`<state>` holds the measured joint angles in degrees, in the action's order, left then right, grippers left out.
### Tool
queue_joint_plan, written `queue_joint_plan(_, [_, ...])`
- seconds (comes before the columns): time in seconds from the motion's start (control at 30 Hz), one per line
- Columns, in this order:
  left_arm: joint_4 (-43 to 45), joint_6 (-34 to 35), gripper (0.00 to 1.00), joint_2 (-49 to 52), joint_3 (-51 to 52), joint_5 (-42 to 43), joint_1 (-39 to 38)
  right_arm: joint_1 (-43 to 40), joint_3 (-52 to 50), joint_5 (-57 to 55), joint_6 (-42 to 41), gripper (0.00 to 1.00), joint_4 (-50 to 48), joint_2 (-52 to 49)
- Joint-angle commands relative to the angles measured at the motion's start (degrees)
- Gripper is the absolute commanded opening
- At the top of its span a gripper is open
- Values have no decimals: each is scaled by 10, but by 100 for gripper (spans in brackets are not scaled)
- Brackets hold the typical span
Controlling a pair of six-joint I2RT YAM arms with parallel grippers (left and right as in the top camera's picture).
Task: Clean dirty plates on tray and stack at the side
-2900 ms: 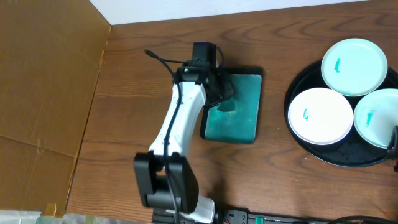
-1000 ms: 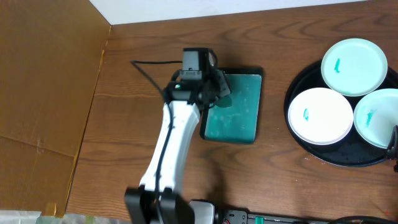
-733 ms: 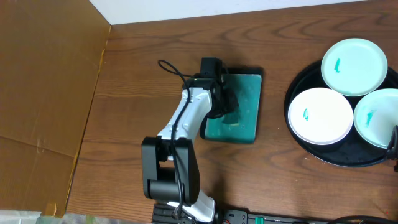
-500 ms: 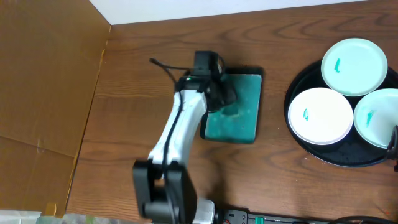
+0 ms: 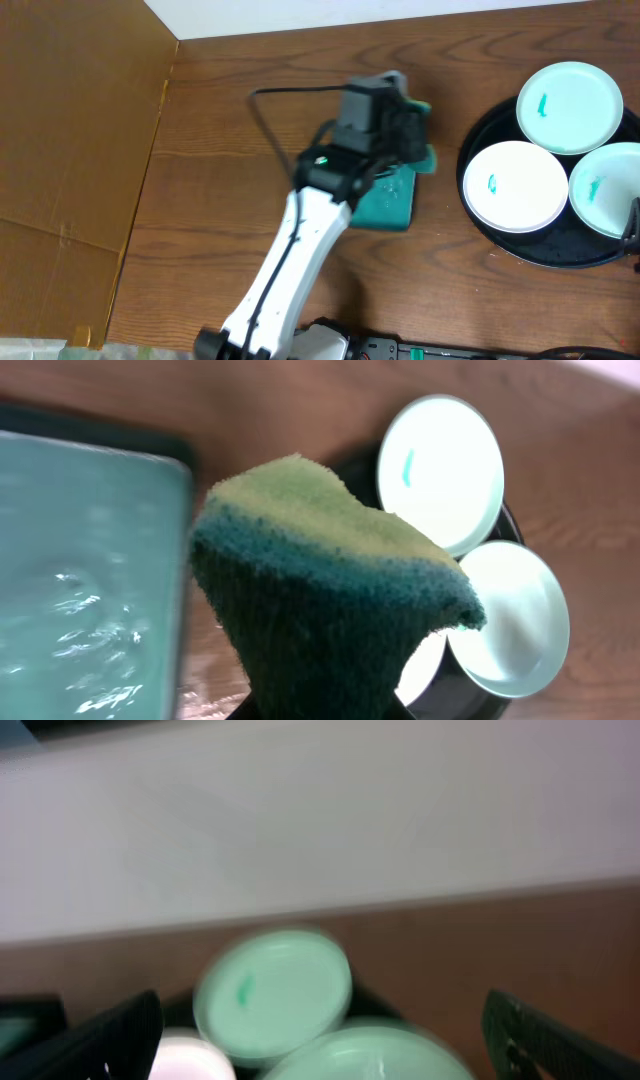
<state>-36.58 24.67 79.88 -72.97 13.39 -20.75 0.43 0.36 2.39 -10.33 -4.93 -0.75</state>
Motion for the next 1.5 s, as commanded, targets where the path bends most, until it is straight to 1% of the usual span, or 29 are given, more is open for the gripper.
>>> queue_joint_plan(0.0, [34, 47, 7, 70, 3, -8, -43, -3, 0, 70, 0, 99, -94, 2])
queue_joint_plan(0.1, [88, 74, 7, 137, 3, -7, -77, -3, 5, 113, 24, 99, -196, 0])
queue_joint_plan(0.13, [110, 74, 7, 158, 3, -8, -90, -3, 12, 114, 33, 99, -208, -3])
queue_joint_plan(0.2, [150, 73, 8, 195, 3, -12, -114, -3, 43, 114, 63, 99, -186, -15])
queue_joint_plan(0.27, [177, 74, 7, 228, 3, -26, -137, -3, 92, 110, 99, 99, -119, -39])
queue_joint_plan(0.37, [183, 85, 7, 257, 3, -62, -163, -3, 200, 80, 135, 99, 19, -112])
queue_joint_plan(0.43, [187, 98, 7, 269, 3, -82, -179, -3, 285, 73, 157, 99, 106, -183])
queue_joint_plan(0.53, [192, 115, 7, 283, 3, -114, -197, -4, 403, 71, 162, 99, 203, -299])
queue_joint_plan(0.6, [192, 136, 7, 292, 3, -115, -204, -3, 477, 75, 162, 99, 259, -376])
queue_joint_plan(0.67, [198, 151, 9, 301, 3, -115, -210, -3, 552, 109, 162, 99, 314, -452])
queue_joint_plan(0.7, [205, 151, 16, 307, 3, -115, -213, -3, 582, 134, 162, 99, 334, -483])
queue_joint_plan(0.73, [210, 151, 29, 312, 3, -115, -215, -3, 607, 161, 162, 99, 348, -510])
queue_joint_plan(0.77, [210, 151, 48, 315, 3, -115, -216, -3, 627, 197, 162, 99, 355, -534])
queue_joint_plan(0.8, [210, 151, 59, 317, 3, -115, -216, -3, 643, 243, 162, 99, 361, -558])
queue_joint_plan(0.83, [210, 151, 65, 317, 3, -115, -216, -3, 652, 274, 162, 99, 360, -577])
queue_joint_plan(0.9, [209, 143, 72, 315, 2, -115, -214, -3, 656, 329, 162, 99, 346, -609])
queue_joint_plan(0.97, [208, 134, 75, 309, 2, -115, -210, -3, 656, 344, 150, 99, 324, -631])
queue_joint_plan(1.03, [205, 124, 78, 296, 2, -115, -203, -3, 657, 327, 97, 99, 307, -648])
queue_joint_plan(1.1, [194, 123, 79, 277, 2, -113, -191, -3, 667, 298, 73, 99, 313, -663])
queue_joint_plan(1.17, [180, 125, 79, 249, 2, -107, -169, -3, 682, 277, 71, 99, 330, -675])
queue_joint_plan(1.3, [151, 125, 79, 191, 2, -89, -115, -3, 742, 223, 46, 99, 420, -720])
queue_joint_plan(1.4, [127, 125, 79, 150, 2, -89, -66, -3, 794, 216, 53, 99, 512, -774])
queue_joint_plan(1.47, [119, 125, 79, 134, 2, -89, -38, 0, 816, 217, 73, 99, 554, -812])
